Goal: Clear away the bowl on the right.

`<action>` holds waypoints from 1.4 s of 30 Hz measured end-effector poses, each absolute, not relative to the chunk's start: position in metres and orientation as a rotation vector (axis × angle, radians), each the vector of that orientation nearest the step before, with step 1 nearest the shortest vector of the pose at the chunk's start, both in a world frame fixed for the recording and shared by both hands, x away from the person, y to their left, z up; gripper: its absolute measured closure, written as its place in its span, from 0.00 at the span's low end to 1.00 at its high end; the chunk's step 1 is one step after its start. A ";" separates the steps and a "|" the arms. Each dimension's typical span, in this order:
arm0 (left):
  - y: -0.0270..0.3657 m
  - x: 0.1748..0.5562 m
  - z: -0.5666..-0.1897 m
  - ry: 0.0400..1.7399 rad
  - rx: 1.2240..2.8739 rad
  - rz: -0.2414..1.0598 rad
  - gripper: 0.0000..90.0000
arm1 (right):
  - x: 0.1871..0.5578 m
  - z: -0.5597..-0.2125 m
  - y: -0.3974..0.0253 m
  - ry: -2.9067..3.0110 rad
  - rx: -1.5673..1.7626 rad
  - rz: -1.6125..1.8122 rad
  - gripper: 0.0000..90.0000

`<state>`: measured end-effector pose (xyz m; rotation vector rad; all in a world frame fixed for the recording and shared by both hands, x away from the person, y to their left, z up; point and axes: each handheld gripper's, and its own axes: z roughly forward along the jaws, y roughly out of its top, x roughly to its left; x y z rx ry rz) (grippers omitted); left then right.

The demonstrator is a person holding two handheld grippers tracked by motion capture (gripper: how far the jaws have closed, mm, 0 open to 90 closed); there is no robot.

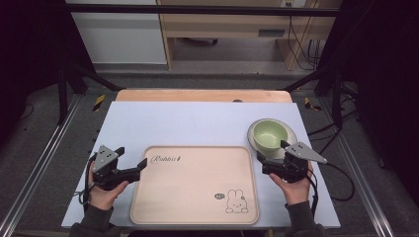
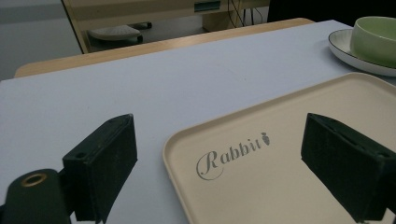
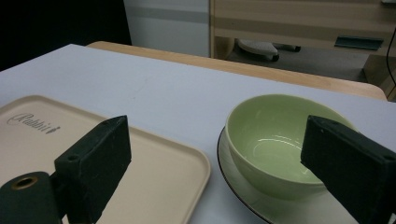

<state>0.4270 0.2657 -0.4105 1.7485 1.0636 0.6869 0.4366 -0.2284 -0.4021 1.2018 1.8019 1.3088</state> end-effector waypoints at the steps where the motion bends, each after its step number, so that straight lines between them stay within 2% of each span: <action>1: 0.266 0.427 -0.411 1.064 1.749 0.686 0.11 | 0.437 -0.402 -0.229 1.803 1.203 1.309 0.10; 42: 0.262 0.429 -0.414 1.063 1.771 0.680 0.12 | 0.452 -0.403 -0.250 1.786 1.302 1.202 0.10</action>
